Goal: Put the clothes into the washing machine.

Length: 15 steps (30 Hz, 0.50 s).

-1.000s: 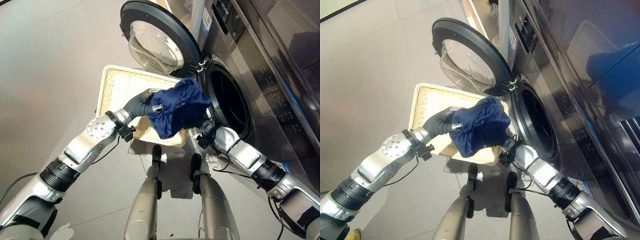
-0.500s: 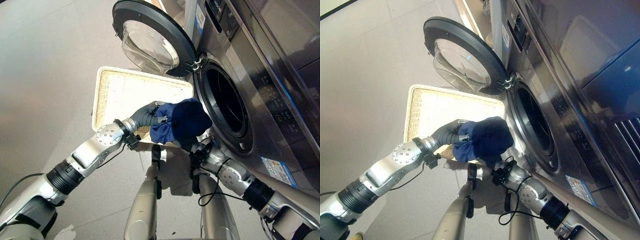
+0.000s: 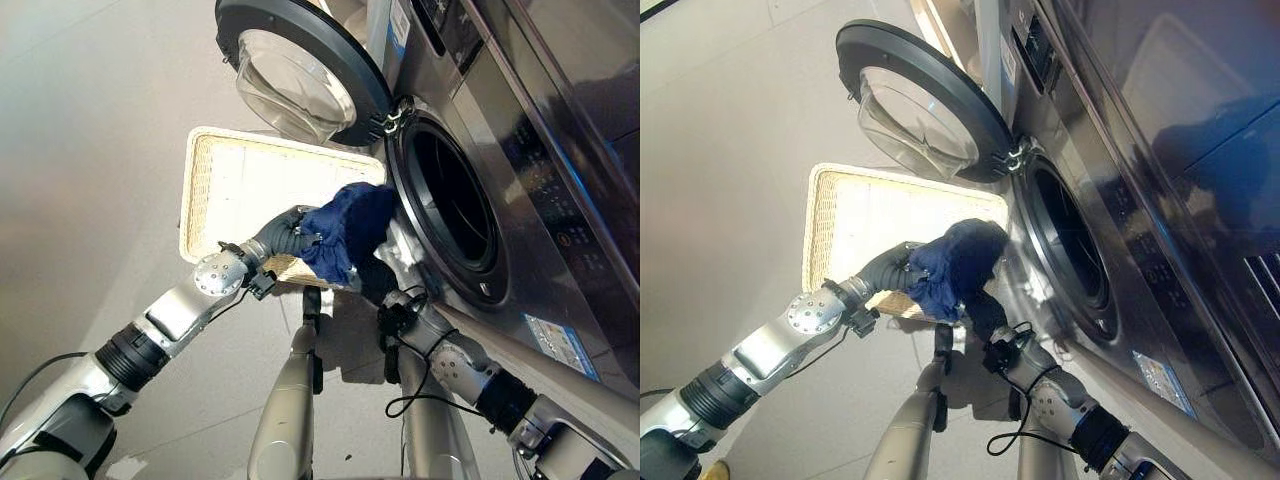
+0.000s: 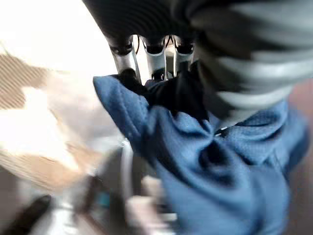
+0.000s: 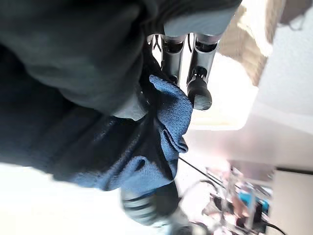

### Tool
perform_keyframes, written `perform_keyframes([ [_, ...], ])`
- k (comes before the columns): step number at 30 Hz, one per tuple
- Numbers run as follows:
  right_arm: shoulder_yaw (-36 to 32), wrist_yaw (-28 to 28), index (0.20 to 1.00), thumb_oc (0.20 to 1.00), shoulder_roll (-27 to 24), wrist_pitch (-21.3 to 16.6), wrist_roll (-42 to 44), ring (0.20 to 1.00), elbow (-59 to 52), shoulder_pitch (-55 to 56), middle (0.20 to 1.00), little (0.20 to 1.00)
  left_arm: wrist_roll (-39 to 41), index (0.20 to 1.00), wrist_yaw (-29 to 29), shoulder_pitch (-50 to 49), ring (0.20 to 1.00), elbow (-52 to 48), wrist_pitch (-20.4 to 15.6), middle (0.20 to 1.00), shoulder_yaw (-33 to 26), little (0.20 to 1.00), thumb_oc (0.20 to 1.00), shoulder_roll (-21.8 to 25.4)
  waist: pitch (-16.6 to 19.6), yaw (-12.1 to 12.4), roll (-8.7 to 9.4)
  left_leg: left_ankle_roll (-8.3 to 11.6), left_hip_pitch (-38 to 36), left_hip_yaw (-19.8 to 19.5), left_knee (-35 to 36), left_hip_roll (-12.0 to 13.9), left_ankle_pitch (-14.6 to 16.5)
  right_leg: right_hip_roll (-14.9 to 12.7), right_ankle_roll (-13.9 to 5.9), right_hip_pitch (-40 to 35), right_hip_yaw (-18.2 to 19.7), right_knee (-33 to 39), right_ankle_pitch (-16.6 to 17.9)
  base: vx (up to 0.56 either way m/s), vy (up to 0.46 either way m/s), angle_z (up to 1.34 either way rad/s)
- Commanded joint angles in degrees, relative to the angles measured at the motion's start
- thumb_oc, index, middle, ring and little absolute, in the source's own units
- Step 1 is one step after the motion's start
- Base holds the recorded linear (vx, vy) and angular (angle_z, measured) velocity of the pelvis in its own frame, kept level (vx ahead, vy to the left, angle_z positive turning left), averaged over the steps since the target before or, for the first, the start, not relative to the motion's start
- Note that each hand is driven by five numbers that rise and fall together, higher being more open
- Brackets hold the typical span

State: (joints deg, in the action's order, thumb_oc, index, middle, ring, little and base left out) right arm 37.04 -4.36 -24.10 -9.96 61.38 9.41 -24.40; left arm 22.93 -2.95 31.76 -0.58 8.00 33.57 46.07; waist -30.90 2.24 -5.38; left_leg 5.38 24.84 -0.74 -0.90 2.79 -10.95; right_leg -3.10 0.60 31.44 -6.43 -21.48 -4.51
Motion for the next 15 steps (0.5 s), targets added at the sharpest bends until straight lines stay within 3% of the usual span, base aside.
perform_keyframes([
  [1, -4.9, 1.7, 0.2, 0.2, 1.5, -8.3, -2.8, 0.2, -3.8, -2.9, 0.2, 0.2, -7.4, 1.0, 6.1, -4.2, 1.0, 1.8, 3.1, 1.0, -0.8, 1.0, 1.0, 2.1, 1.1, -2.0, 0.86, -3.21, 0.9, 2.2, -1.8, -5.7, 2.1, -0.1, -4.03, -4.9, -1.3, 14.2, 10.2, 0.01, -0.009, -0.11],
  [4, -6.1, 3.3, 0.2, 0.2, 1.6, -8.9, -4.4, 0.2, -2.8, -3.1, 0.2, 0.2, -8.6, 1.0, 10.0, -4.6, 1.0, 3.1, 3.1, 1.0, -1.9, 1.0, 1.0, 1.7, 1.1, -1.9, 0.88, -3.19, 1.2, 2.1, -1.6, -5.7, 2.0, -0.1, -4.07, -4.6, -1.4, 14.3, 10.2, 0.01, -0.01, -0.07],
  [7, -8.3, 4.0, 0.2, 0.2, 2.4, -10.1, -3.9, 0.2, 1.2, -3.7, 0.2, 0.2, -6.9, 1.0, 20.0, -5.5, 1.0, 6.6, 2.5, 1.0, -4.9, 1.0, 1.0, -0.1, 1.1, -1.5, 0.78, -3.08, 1.7, 1.9, -1.3, -5.7, 1.8, -0.2, -4.06, -4.0, -1.5, 14.3, 10.2, 0.01, -0.021, 0.0],
  [8, -8.6, 3.9, 0.2, 0.2, 2.5, -10.2, -3.9, 0.2, 1.7, -3.8, 0.2, 0.2, -6.9, 1.0, 20.9, -5.6, 1.0, 7.2, 2.1, 1.0, -5.4, 1.0, 1.0, -0.5, 1.1, -1.4, 0.75, -3.08, 1.7, 1.8, -1.2, -5.7, 1.7, -0.1, -4.06, -3.9, -1.5, 14.3, 10.2, 0.02, -0.043, 0.0],
  [12, -11.9, 4.4, 0.2, 0.2, 3.9, -9.9, -3.2, 0.2, 6.2, -5.6, 0.2, 0.2, -4.4, 1.0, 29.0, -7.9, 1.0, 13.3, -1.9, 1.0, -11.7, 1.0, 1.0, -4.8, 1.1, -0.4, 0.56, -2.86, 2.6, 1.3, -0.8, -5.8, 1.5, -0.2, -4.11, -2.9, -2.0, 14.2, 10.1, 0.01, -0.054, -0.01],
  [15, -13.8, 3.7, 0.2, 0.2, 4.1, -8.5, -1.3, 0.2, 9.2, -6.9, 0.2, 0.2, -2.1, 1.0, 30.2, -9.1, 1.0, 16.6, -6.1, 1.0, -14.7, 1.0, 1.0, -7.0, 1.1, 0.0, 0.39, -2.66, 3.0, 1.2, -0.8, -5.9, 1.5, -0.4, -4.14, -2.3, -2.4, 14.0, 10.2, 0.02, -0.034, -0.01],
])
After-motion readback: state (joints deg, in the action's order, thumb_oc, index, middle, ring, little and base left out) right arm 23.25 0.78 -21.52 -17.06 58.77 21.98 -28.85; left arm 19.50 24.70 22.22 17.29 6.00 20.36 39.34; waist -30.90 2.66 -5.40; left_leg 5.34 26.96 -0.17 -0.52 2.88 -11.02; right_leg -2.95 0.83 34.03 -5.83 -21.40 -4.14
